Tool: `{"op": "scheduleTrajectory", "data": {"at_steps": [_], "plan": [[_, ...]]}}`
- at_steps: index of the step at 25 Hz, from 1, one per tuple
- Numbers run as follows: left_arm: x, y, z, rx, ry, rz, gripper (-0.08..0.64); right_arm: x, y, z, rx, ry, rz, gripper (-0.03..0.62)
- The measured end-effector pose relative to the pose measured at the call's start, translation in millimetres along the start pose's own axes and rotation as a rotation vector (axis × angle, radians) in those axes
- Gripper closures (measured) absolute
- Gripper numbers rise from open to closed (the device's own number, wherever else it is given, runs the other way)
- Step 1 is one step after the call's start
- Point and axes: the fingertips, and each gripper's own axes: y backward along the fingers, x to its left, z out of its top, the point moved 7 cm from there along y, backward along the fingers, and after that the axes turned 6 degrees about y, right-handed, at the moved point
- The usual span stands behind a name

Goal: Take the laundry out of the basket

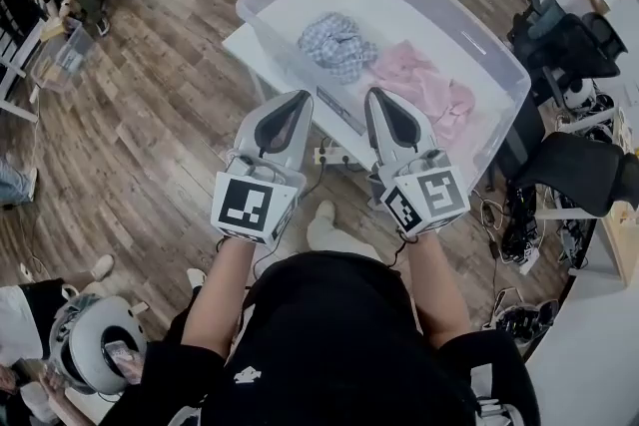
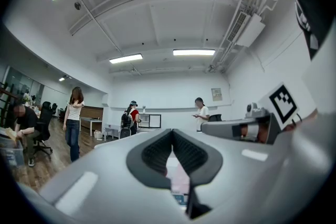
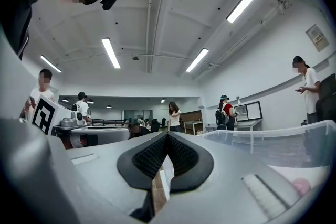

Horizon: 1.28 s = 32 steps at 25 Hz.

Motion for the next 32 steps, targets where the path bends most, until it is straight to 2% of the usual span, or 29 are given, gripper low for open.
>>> {"op": "scheduleTrajectory", "data": {"at_steps": [15, 26, 32], "plan": [[19, -71, 8, 0.006, -0.052, 0.068, 0.549, -66, -57, 5, -0.046, -0.037, 0.066, 0.592], [35, -111, 3, 0.031, -0.066, 0.058, 0.549, -93, -84, -2, -0.028, -0.043, 0.066, 0.592], [66, -136, 1, 0.026, -0.069, 0.016, 0.549, -95, -107, -12, 0.002, -0.027, 0.035, 0.592]]}}
